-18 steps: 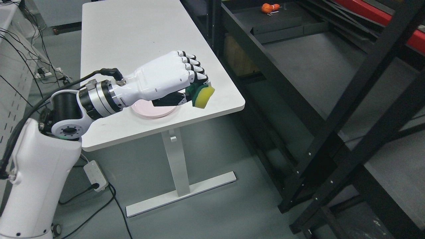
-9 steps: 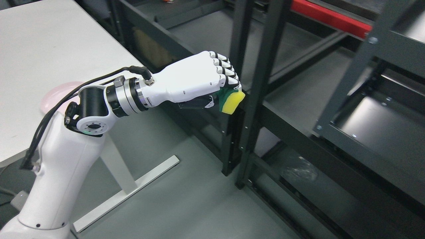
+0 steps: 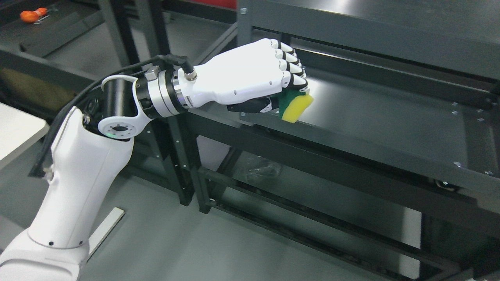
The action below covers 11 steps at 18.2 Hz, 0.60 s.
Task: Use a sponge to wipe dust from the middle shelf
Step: 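Turn toward the grey shelving and carry the sponge to it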
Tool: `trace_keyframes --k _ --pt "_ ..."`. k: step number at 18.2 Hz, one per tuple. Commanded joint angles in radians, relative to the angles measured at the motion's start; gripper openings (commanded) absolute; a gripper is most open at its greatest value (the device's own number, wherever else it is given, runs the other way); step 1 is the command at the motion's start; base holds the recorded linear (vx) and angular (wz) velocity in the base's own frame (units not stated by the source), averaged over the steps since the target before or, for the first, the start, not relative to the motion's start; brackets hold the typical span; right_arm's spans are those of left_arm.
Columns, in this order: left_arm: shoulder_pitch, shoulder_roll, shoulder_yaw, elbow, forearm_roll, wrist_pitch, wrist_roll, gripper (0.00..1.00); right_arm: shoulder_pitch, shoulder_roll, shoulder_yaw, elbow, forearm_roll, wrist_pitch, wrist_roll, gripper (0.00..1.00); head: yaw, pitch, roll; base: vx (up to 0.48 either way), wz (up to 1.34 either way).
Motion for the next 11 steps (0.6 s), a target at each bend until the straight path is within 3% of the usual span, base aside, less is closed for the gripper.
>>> trace_keyframes --k 1,5,8,11 --pt "-0.266 -0.124 -0.179 0.082 -0.001 0.001 0.001 0.01 -0.001 -0.017 0.000 -0.018 0.000 0.073 0.000 1.00 0.0000 0.000 0.000 -0.052 -0.72" --pt "-0.513 -0.228 -0.239 0.251 -0.086 0.001 0.002 0.01 -0.001 -0.017 0.000 -0.018 0.000 0.073 0.000 1.00 0.0000 0.000 0.000 0.001 -0.39" --pt "-0.653 -0.228 -0.277 0.424 -0.136 0.001 0.010 0.01 -0.001 -0.017 0.000 -0.018 0.000 0.073 0.000 1.00 0.0000 0.000 0.000 0.049 -0.27" --pt "-0.688 -0.228 -0.376 0.463 -0.194 0.001 0.027 0.01 -0.001 -0.017 0.000 -0.018 0.000 0.073 0.000 1.00 0.0000 0.000 0.000 0.045 -0.36"
